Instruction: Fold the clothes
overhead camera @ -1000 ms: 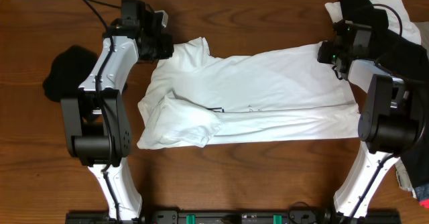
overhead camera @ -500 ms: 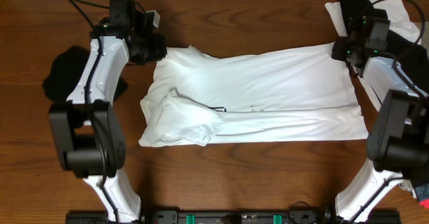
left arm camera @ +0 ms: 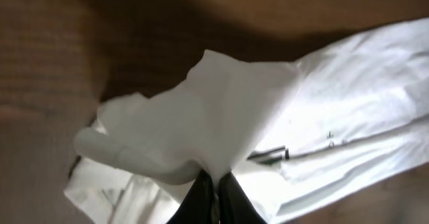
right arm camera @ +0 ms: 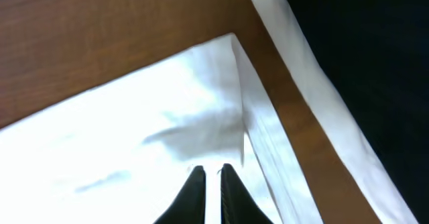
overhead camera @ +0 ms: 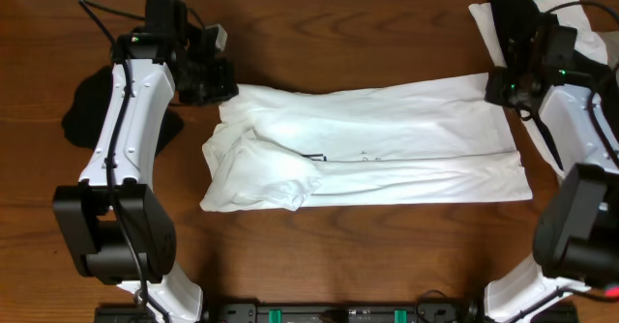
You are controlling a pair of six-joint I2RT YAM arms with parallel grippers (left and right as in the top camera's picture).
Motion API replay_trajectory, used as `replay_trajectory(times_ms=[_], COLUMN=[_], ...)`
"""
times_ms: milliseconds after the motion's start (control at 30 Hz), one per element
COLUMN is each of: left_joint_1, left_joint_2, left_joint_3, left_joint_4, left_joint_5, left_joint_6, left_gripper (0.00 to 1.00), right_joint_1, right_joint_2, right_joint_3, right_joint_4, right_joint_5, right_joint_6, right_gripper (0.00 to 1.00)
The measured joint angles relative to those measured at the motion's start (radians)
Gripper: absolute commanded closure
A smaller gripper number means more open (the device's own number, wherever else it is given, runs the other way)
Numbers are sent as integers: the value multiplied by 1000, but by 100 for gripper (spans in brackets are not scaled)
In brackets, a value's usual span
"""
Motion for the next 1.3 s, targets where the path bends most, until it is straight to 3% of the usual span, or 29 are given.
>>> replay_trajectory(times_ms=[100, 167, 567, 1067, 1300], left_joint_1=[0, 0, 0, 0, 0], left_joint_2=[0, 0, 0, 0, 0], left_joint_3=[0, 0, 0, 0, 0], left_joint_4=[-28, -38, -36, -36, -35], left_joint_5=[0, 0, 0, -1, -1], left_joint_6=[0, 1, 1, 1, 1], left_gripper=[94, 94, 94, 94, 94], right_joint_1=[-22, -39, -47, -47, -47], right_joint_2=[-37, -50, 24, 232, 257], right_joint_3=[0, 0, 0, 0, 0], right_joint_4=[-42, -61, -21, 189, 204], right_joint_5=[1, 3, -9, -134, -155], right_joint_6=[0, -2, -12, 42, 65], right_gripper=[90, 80, 70, 69, 76])
